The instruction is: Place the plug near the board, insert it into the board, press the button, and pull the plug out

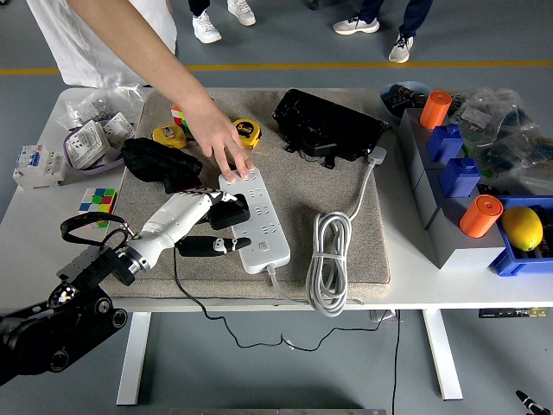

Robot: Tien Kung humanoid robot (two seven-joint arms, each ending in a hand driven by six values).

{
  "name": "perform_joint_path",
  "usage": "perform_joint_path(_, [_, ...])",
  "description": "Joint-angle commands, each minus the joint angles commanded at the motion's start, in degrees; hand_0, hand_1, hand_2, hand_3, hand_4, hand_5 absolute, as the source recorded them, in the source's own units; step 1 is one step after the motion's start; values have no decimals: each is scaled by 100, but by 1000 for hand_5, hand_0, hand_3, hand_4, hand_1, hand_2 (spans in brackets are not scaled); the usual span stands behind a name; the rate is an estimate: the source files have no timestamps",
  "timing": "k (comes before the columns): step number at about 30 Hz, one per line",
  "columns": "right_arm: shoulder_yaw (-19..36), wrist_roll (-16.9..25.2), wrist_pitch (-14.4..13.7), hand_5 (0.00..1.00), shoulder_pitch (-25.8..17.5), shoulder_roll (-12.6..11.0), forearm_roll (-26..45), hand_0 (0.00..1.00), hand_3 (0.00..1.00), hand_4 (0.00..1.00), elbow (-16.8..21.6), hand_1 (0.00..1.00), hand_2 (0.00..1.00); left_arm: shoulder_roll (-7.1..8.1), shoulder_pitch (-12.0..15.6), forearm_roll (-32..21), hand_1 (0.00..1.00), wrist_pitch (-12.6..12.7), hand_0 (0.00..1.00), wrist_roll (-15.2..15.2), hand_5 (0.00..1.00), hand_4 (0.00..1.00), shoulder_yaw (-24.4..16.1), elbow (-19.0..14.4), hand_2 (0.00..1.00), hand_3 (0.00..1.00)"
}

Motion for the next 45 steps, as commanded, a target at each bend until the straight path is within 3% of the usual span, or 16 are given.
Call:
perform_joint_path(11, [13,-1,1,451,-9,-1,-22,608,550,998,0,628,633,73,46,-177,787,72,759,-177,877,970,-263,-410,784,737])
perform_joint_path(16, [12,-3,2,451,-10,-3,-26,607,550,998,2,627,632,123,91,-234,788,47,765,-134,878,971,-312,-669,789,740])
perform_joint_path(22, [11,-6,3,451,-9,-7,-34,608,550,998,3,627,631,231,213,-311,787,-97,755,124,883,971,-367,-1254,785,739])
perform_joint_path(23, [11,-8,4,451,-10,-9,-35,608,550,998,2,627,631,269,235,-308,787,-168,755,241,883,971,-385,-1413,785,739])
perform_joint_path(24, [9,-9,4,451,-10,-12,-37,606,550,998,1,628,631,287,248,-302,620,-214,496,310,804,961,-399,-1504,647,742])
perform_joint_path(28, [-1,-13,5,451,-16,-30,-40,606,550,998,-1,628,631,395,323,-311,620,-502,496,791,804,961,-470,-2059,647,742])
perform_joint_path(29, [-10,-14,6,451,-17,-35,-40,608,550,998,-2,627,630,423,338,-294,434,-594,259,961,476,883,-490,-2221,441,711])
perform_joint_path(35, [-64,-22,11,451,-10,-56,-43,608,550,998,-3,627,630,544,352,-134,434,-1366,259,2067,476,883,-584,-2995,441,711])
perform_joint_path(36, [-69,-22,11,449,-10,-59,-43,607,550,997,-2,627,630,555,349,-115,181,-1494,118,2248,138,712,-590,-3079,266,833])
perform_joint_path(39, [-89,-23,13,449,-12,-72,-43,607,550,997,-1,627,630,581,334,-93,181,-1933,118,2857,138,712,-592,-3310,266,833])
perform_joint_path(41, [-98,-23,14,449,-3,-82,-44,607,550,997,-1,627,630,589,313,-110,181,-2129,118,3107,138,712,-590,-3394,266,833])
perform_joint_path(42, [-98,-23,14,449,0,-84,-43,607,551,997,-2,626,630,589,294,-123,107,-2244,50,3234,2,733,-578,-3440,183,903])
perform_joint_path(45, [-100,-23,16,449,-2,-89,-45,607,551,997,-1,626,630,603,234,-215,107,-2613,50,3660,2,733,-537,-3575,183,903])
